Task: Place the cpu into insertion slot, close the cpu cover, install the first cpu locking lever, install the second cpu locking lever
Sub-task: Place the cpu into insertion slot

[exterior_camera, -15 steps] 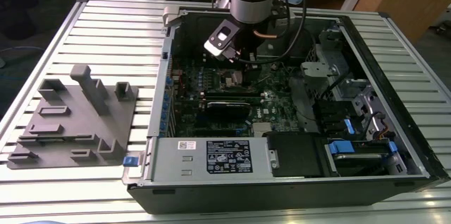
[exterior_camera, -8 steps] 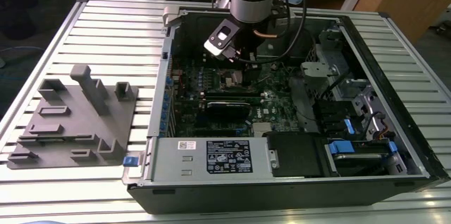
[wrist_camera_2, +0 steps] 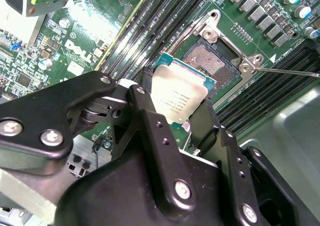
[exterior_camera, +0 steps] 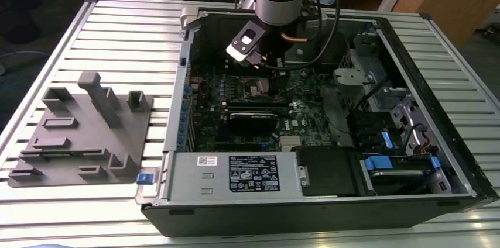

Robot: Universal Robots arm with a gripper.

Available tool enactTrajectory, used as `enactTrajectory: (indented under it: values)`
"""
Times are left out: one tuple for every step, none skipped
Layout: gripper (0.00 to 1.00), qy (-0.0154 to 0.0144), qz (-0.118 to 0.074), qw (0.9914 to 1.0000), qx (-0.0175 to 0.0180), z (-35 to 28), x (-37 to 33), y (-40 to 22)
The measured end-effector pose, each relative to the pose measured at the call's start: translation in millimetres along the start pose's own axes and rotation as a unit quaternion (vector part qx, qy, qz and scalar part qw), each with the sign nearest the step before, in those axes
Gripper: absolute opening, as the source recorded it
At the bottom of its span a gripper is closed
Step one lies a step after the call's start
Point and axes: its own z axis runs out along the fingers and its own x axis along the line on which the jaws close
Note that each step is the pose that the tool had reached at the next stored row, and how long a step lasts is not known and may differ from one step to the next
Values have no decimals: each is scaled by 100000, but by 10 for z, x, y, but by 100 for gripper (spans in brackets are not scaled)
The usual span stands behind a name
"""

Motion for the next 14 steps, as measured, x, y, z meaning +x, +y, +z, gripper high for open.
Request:
enactTrajectory:
  values:
    - [54, -4, 63, 100000, 2, 0, 0, 0]
    - [54, -22, 229, 100000, 12, 0, 0, 0]
    - [54, -47, 535, 99999, 19, 0, 0, 0]
    - [54, -85, 1015, 99995, 32, 0, 0, 0]
    - [54, -124, 1521, 99988, 47, 1, 0, 0]
    - [54, -169, 2077, 99978, 59, 1, 0, 0]
    - [54, -212, 2648, 99965, 73, 1, 0, 0]
    - [54, -254, 3173, 99949, 90, 1, 0, 0]
    - [54, -271, 3455, 99940, 94, 2, 0, 0]
    - [54, -273, 3472, 99939, 93, 2, 0, 0]
    - [54, -277, 3518, 99938, 93, 2, 0, 0]
    - [54, -279, 3533, 99937, 96, 2, 0, 0]
    - [54, -281, 3534, 99937, 95, 2, 0, 0]
    - [54, -282, 3555, 99936, 95, 2, 0, 0]
